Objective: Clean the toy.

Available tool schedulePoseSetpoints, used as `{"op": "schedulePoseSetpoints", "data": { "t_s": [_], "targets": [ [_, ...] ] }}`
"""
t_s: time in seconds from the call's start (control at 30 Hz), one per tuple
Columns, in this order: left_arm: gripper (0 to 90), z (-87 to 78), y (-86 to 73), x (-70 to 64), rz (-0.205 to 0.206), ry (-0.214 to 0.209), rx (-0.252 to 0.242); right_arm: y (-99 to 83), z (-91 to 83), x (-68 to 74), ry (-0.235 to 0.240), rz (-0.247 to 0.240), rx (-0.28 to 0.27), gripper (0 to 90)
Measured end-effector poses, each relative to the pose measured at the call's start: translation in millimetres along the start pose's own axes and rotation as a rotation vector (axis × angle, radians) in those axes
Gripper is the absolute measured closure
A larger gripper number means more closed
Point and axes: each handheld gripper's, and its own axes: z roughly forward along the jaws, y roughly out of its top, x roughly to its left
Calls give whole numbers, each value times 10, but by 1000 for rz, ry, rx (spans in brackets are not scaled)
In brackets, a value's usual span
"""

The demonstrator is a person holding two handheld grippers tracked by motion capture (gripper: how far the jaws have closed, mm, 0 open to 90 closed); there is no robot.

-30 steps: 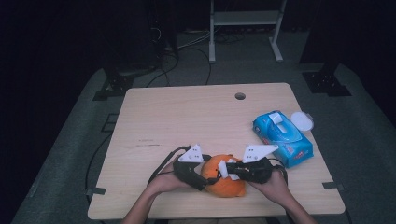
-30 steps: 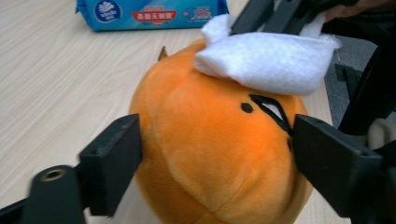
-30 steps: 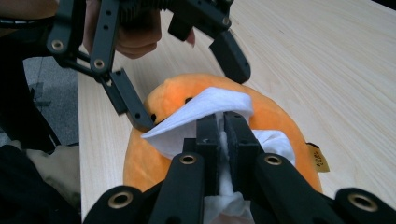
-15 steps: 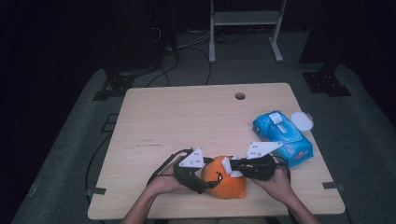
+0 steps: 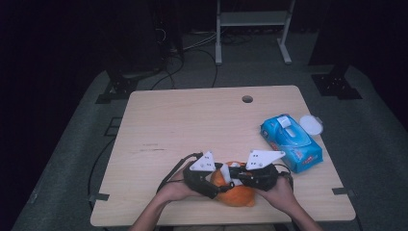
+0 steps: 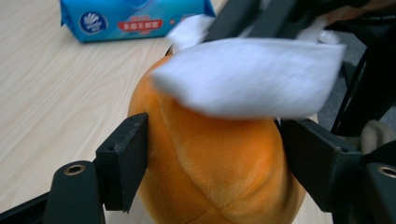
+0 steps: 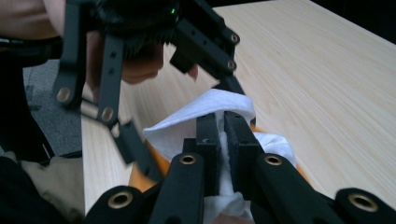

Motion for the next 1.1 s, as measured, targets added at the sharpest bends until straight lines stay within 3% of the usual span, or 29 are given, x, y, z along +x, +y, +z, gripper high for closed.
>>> {"op": "schedulePoseSetpoints", "data": {
  "t_s": [0.3,0.5,0.67,0.77,0.83,1.0,1.1],
  "targets": [
    [262,13,20,-54,50,4,2,-94,-93,-122,-9,44,-5,843],
    [261,11,19,-61,64,8,18,-27,-3,-9,10,-1,-8,843],
    [264,-9,-26,-25,53,5,22,-119,-73,-167,-14,45,4,844],
    [256,-11,-80,31,4,-10,1,-233,-136,-275,-12,91,24,843],
    [210,-10,-82,59,-23,-21,-3,-278,-157,-275,-11,104,25,842],
    [125,-25,-23,76,-99,-65,-37,-248,-130,-144,13,58,19,841],
    [93,66,-90,108,-139,-84,18,-201,-88,-2,18,-3,32,841]
  ]
}}
